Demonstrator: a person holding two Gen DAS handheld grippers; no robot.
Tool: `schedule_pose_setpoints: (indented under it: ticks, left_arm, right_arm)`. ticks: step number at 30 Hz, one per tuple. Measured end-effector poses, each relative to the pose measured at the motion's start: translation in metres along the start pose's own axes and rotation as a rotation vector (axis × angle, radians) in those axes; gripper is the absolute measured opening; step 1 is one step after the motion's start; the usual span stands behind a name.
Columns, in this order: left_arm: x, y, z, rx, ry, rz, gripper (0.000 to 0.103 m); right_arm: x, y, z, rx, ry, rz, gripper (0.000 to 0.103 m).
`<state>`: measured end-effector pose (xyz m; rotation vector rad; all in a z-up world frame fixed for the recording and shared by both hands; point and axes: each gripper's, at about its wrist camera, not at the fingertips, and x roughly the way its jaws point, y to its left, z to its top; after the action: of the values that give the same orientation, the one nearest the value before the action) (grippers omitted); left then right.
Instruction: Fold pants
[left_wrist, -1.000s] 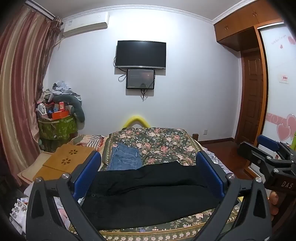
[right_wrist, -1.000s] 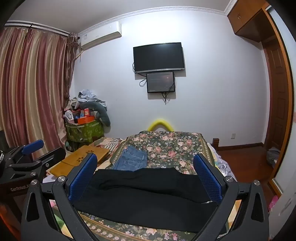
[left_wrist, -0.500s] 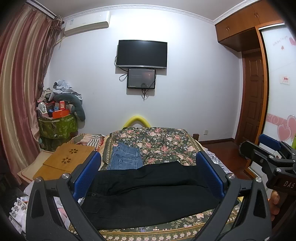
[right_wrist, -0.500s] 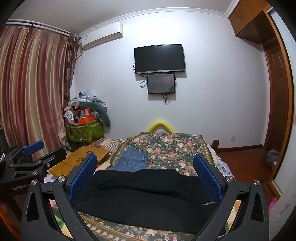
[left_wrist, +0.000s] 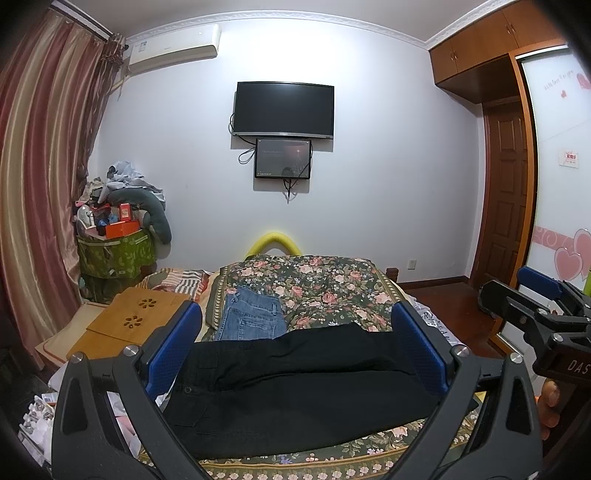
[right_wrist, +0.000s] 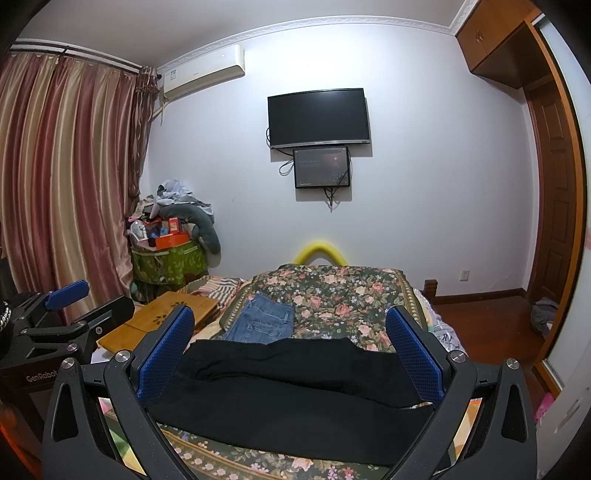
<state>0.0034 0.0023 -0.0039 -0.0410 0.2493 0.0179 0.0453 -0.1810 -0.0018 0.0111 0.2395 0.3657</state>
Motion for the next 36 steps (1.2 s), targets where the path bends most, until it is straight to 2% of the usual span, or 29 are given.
schedule_pose_setpoints:
  ticks: [36]
  left_arm:
    - [0.0018, 0.0073, -0.0004, -0.027, 0.017, 0.005, 0.103]
  right_arm:
    - [-0.0012, -0.0023, 0.0000, 0.005, 0.004, -0.001, 0.103]
